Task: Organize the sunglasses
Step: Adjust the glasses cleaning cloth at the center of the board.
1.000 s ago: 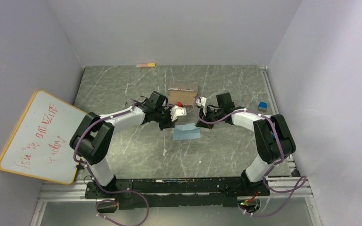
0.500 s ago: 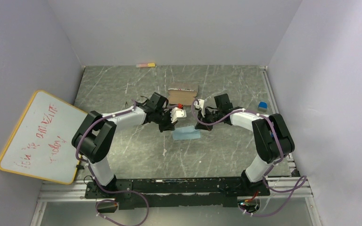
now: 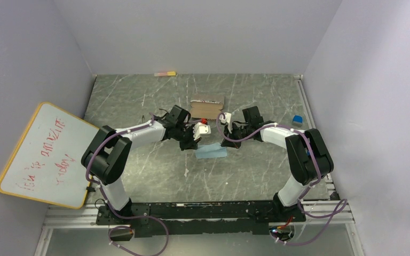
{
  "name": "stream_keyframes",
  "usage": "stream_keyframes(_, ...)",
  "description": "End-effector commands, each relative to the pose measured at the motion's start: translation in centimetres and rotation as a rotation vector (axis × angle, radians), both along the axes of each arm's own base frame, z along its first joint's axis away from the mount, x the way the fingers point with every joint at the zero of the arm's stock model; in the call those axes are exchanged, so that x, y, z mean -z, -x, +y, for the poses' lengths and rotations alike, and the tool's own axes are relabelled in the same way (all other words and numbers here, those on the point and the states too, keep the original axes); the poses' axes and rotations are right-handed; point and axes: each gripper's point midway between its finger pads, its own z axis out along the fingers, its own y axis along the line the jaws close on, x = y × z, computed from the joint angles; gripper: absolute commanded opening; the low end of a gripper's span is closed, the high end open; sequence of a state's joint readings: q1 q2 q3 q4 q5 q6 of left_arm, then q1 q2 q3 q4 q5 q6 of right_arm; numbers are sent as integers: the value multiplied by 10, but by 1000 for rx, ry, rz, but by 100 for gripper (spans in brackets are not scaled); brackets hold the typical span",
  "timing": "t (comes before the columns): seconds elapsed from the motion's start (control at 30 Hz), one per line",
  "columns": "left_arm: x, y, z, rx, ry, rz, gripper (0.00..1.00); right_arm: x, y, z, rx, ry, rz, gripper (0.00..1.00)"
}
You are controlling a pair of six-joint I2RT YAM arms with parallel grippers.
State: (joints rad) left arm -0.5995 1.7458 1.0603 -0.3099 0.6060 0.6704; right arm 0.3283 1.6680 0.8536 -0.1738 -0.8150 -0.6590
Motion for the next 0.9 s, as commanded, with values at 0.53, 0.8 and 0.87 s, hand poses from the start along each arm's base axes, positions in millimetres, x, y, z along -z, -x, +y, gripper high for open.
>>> stream_keyframes(0.53, -6, 4, -6, 39, 25, 0, 18, -17, -10, 1, -23, 7, -81, 10)
stream_keyframes(0.8, -11, -2, -6, 19, 27, -29, 23, -33, -7, -2, -34, 12, -117, 24)
stream_keyframes(0.87, -13, -5, -6, 10, 26, -40, 24, -38, -6, -2, -37, 5, -132, 31)
